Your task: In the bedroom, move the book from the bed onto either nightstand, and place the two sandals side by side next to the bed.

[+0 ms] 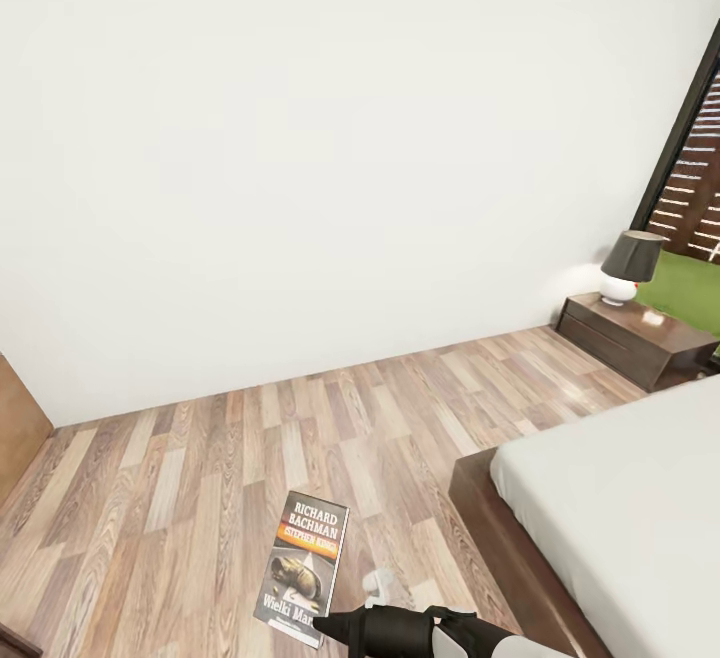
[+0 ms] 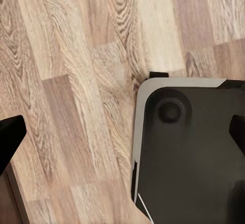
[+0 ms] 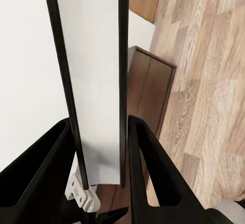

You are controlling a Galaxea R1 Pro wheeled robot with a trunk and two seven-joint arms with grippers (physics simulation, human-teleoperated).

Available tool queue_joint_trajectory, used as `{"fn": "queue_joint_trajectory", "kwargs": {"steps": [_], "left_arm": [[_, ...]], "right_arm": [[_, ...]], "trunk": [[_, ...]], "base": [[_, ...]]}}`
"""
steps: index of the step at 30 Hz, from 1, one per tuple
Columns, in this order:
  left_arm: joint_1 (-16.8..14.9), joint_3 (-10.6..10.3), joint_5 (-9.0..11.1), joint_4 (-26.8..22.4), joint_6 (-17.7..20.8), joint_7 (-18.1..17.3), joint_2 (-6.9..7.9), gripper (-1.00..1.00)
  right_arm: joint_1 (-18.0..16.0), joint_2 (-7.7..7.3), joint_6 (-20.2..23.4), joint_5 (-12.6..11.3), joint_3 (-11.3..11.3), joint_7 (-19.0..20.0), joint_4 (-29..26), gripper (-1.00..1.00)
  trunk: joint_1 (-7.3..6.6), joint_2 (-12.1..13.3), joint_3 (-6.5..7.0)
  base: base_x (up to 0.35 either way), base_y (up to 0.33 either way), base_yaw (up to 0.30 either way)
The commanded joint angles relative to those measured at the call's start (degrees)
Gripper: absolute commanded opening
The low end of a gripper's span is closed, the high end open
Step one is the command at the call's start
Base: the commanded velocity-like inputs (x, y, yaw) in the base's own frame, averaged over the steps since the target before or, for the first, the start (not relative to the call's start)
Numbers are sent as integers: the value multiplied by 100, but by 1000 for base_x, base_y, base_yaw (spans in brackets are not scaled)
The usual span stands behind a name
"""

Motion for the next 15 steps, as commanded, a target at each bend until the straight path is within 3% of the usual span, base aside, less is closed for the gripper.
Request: {"fn": "queue_joint_trajectory", "kwargs": {"steps": [1,15], "left_arm": [[-3,-50,33,0,-14,22,1,100],[-3,-55,26,0,-14,22,2,100]], "right_arm": [[-9,0,-22,53,-54,1,13,-100],[-9,0,-22,48,-54,-8,13,-100]], "trunk": [[4,-12,-12],[4,-12,-12]], "base": [[82,74,0],[194,175,0]]}}
